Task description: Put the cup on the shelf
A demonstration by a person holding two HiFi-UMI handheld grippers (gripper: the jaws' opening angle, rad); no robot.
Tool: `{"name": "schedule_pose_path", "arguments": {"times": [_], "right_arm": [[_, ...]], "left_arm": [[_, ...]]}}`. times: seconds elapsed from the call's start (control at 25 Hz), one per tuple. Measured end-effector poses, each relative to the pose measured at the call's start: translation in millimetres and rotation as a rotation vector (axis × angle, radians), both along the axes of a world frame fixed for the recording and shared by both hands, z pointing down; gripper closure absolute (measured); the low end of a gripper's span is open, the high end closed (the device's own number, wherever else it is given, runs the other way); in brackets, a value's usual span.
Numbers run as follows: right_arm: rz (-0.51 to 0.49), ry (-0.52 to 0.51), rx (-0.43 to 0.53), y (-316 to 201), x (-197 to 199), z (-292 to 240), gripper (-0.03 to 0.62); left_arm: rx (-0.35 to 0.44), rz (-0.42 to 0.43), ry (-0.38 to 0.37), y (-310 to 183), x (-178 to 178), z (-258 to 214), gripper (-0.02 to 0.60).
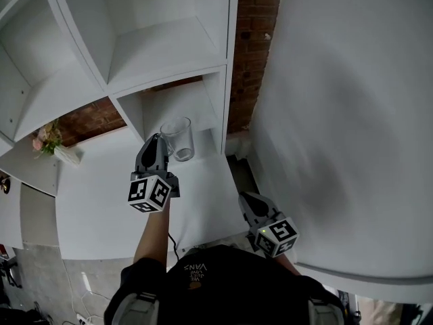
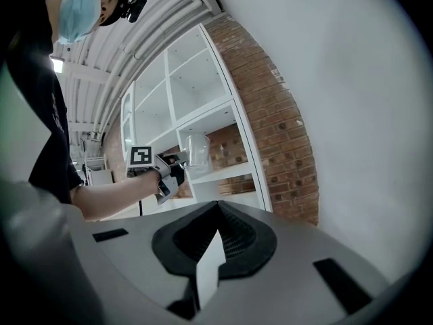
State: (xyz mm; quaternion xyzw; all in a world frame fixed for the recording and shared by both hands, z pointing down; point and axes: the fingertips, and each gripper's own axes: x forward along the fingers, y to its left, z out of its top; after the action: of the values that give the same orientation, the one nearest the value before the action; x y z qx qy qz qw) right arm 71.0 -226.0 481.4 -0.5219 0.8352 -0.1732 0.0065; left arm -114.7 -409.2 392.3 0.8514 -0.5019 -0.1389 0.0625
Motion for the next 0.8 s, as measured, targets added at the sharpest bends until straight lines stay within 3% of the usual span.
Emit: {"name": "schedule_pose_path", "arguments": {"times": [0.4,0.8], "right_arm": [[0.085,0.023,-0.029,0,19,3,0.599],[0.100,0.029,-0.037,-9,19,5,0.599]], "left_arm": [[0.019,-0.055,-0.046,-52,10,0,0.565],[0.032,-0.145,-0.117,-86,18,4,0.565]]}}
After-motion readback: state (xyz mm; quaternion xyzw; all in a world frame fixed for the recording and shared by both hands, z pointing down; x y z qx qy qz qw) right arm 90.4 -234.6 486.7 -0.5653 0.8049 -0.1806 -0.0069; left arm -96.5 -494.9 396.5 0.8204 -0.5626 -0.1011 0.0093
